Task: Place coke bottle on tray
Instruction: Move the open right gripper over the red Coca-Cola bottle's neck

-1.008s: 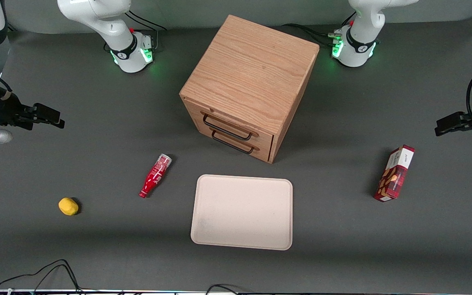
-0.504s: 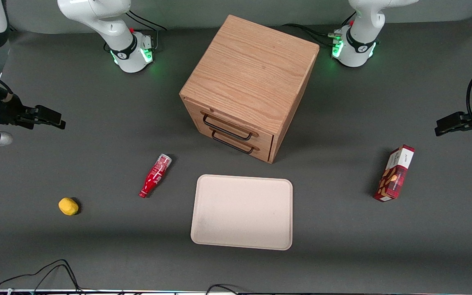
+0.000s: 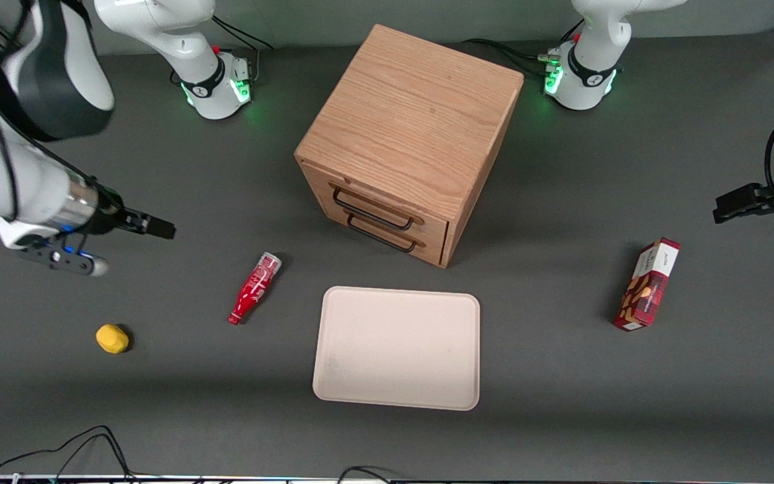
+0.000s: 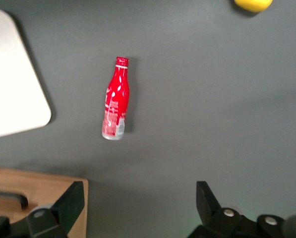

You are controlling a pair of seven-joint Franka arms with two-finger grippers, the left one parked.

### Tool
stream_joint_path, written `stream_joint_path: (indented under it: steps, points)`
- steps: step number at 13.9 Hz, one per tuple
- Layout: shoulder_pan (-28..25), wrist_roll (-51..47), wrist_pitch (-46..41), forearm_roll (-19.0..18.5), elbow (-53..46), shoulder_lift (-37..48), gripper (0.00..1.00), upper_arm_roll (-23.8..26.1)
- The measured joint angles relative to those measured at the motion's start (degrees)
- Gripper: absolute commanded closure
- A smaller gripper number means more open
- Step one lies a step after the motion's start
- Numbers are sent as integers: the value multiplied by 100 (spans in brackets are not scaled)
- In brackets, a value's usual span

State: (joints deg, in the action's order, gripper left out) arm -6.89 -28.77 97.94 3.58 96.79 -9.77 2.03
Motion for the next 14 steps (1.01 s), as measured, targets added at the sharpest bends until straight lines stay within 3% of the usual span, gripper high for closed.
stream_joint_path:
  steps: [4,8,14]
  points:
    - [-9,-1500,1401,-67,407,-724,0,435]
    - [-13,-2297,2237,-597,477,-1455,0,638]
    - [-14,-2831,3130,-837,650,-2012,0,690]
